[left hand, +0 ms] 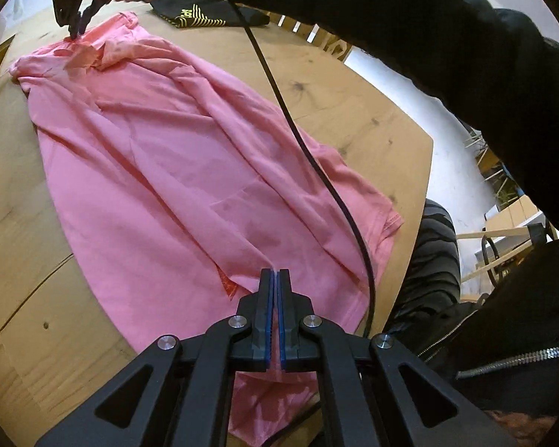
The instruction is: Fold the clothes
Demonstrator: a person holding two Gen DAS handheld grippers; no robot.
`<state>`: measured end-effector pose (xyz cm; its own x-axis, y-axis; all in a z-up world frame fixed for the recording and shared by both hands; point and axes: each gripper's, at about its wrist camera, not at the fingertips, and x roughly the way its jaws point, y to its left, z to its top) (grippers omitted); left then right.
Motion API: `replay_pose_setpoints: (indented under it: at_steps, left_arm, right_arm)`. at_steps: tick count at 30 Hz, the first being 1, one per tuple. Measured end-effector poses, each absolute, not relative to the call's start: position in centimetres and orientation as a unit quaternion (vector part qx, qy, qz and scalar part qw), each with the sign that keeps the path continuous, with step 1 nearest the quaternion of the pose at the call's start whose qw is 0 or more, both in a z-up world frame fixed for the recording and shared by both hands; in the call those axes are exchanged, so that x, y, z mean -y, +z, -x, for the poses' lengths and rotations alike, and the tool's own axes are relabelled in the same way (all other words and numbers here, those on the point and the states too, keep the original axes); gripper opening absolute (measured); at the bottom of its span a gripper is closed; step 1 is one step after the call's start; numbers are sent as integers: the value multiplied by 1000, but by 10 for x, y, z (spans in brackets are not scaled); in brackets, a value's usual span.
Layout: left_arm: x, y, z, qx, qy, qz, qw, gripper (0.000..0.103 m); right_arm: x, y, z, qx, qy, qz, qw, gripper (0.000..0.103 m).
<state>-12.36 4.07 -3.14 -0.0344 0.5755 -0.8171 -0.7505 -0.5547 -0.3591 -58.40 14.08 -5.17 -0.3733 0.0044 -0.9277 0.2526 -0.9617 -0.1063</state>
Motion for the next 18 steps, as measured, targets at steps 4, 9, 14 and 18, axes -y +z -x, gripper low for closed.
replay_pose_setpoints:
  at_steps: [4, 9, 14, 18]
  left_arm:
    - [-34, -26, 116, -96, 717, 517, 457, 2]
    - [-19, -21, 122, -91, 740, 510, 429, 3]
    - [6, -13, 135, -80, 762, 504, 398, 5]
    - [18, -15, 141, -88, 767, 516, 371, 6]
  right_arm:
    - [-147, -30, 583, -130, -838, -527, 52, 23]
    - [-130, -19, 581, -122, -850, -503, 100, 23]
    - [-109, -54, 589, -124, -828, -534, 120, 22]
    - [-101, -82, 590, -132, -811, -555, 129, 22]
